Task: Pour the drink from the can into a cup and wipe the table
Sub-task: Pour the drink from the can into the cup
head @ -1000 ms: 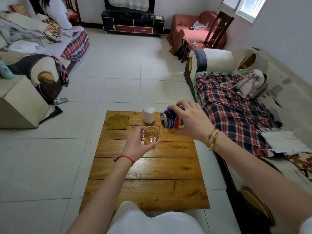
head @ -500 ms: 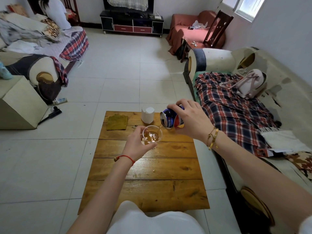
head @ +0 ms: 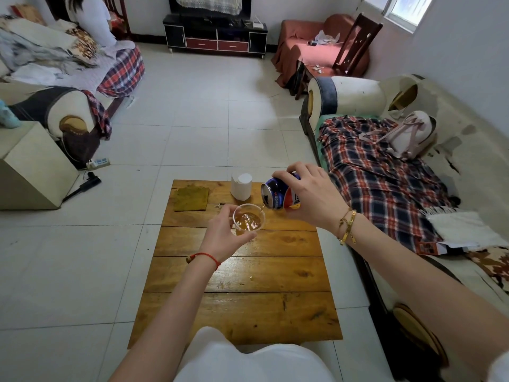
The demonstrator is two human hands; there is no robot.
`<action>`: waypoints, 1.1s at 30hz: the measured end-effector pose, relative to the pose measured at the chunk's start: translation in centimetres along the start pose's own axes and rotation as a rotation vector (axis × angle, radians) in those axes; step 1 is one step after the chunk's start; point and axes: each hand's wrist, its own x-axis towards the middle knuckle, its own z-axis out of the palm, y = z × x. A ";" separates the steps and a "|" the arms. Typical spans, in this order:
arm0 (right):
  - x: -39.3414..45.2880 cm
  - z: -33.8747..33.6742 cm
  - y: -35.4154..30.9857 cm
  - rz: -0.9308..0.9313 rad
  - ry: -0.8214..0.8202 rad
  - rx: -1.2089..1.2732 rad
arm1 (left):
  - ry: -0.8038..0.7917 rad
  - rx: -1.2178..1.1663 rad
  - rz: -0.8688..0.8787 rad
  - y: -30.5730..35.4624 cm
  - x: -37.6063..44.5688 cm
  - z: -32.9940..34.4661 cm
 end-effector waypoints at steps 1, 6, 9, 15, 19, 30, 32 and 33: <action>0.0 0.1 0.0 -0.002 -0.001 -0.003 | 0.000 -0.003 -0.002 0.0 0.0 0.0; 0.0 0.4 0.0 -0.006 0.009 -0.004 | 0.003 -0.026 -0.002 0.1 -0.1 0.0; 0.0 0.4 0.0 -0.008 0.013 0.001 | 0.003 -0.029 -0.004 0.1 -0.1 0.0; 0.1 0.7 0.2 -0.007 0.022 0.010 | 0.003 -0.027 -0.005 -0.2 0.2 0.1; 0.2 0.9 0.4 0.001 0.025 0.021 | 0.007 -0.034 -0.003 -0.5 0.2 0.2; -0.4 3.3 0.5 0.172 0.016 0.440 | 0.057 -0.096 -0.021 -1.7 0.2 0.3; -0.7 4.3 0.5 0.232 0.018 0.554 | 0.069 -0.104 -0.025 -2.3 0.3 0.3; -0.9 5.0 0.5 0.262 0.025 0.608 | 0.077 -0.107 -0.030 -2.7 0.3 0.3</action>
